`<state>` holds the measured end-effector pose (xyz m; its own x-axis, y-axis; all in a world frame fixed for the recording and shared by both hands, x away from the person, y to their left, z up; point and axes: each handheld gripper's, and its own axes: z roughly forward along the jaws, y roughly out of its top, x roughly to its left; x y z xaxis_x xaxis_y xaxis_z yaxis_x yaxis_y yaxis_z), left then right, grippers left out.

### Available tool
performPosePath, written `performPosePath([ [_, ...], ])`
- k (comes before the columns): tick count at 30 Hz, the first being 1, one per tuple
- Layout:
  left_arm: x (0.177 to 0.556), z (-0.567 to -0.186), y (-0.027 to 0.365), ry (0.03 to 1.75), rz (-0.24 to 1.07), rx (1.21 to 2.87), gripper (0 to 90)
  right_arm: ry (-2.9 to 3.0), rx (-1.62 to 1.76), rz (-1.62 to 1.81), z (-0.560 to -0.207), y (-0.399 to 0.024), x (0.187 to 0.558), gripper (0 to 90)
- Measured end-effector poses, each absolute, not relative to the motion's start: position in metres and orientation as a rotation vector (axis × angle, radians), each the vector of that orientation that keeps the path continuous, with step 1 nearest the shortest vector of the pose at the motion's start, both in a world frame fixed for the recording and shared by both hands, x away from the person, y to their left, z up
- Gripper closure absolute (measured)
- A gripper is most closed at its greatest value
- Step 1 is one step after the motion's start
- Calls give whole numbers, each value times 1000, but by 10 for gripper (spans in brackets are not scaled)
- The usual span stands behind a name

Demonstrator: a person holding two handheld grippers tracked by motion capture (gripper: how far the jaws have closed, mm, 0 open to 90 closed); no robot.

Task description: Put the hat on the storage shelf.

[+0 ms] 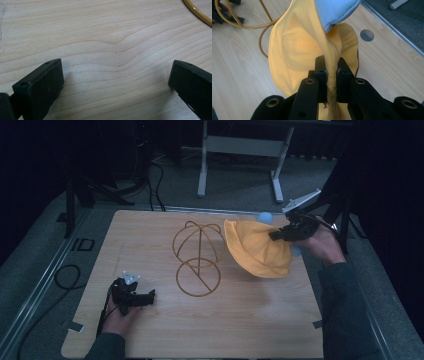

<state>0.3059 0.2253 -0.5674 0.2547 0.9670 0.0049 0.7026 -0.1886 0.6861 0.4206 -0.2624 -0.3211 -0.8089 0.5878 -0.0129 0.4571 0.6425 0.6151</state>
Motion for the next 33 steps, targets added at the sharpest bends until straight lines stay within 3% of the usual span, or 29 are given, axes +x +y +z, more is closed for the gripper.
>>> performPosePath([
  [33, 306, -567, 225, 1509, 604, 1970, 2, 2591, 721, 1128, -283, -244, 414, 833],
])
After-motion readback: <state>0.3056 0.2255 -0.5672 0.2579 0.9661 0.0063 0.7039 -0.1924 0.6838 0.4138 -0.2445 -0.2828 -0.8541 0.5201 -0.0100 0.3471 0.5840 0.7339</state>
